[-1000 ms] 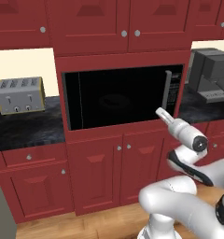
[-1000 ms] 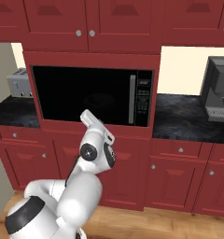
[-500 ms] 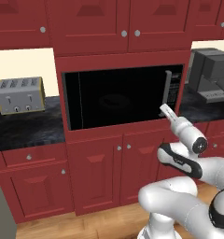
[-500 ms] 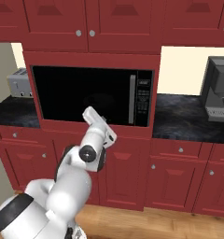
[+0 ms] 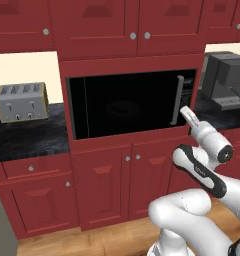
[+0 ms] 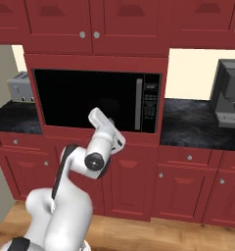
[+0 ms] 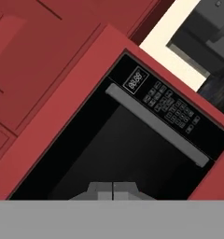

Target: Transport the chicken drumstick from the fridge to the microwave and turn on the microwave.

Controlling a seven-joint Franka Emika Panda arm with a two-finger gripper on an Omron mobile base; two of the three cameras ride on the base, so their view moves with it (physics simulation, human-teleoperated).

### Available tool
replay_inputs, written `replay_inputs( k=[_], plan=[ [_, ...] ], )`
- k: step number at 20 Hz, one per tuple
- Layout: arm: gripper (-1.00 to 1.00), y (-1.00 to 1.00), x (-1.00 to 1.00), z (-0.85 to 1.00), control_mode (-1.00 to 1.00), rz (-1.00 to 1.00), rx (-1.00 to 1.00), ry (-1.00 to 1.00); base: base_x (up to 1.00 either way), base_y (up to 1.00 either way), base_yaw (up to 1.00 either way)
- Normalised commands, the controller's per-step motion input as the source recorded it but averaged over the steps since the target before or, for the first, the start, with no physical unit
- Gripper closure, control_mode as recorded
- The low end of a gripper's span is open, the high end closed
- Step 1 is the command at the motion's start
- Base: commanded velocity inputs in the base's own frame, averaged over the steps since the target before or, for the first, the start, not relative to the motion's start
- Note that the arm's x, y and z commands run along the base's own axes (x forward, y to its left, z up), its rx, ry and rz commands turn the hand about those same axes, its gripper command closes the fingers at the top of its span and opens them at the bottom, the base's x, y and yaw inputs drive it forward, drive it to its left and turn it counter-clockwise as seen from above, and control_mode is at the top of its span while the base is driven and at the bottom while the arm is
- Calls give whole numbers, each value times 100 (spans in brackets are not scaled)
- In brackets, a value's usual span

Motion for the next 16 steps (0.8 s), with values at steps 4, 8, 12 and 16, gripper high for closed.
replay_inputs(
  k=[4, 8, 12, 16],
  plan=[
    [100, -2, -20, 45, -100, 0, 0, 0, 0, 0, 0],
    [100, -10, -20, 48, -100, 0, 5, 0, 0, 0, 0],
    [100, -15, -11, 25, -100, 0, 11, 1, 0, 0, 0],
    [100, -20, -4, 12, -100, 0, 14, 5, 0, 0, 0]
  ],
)
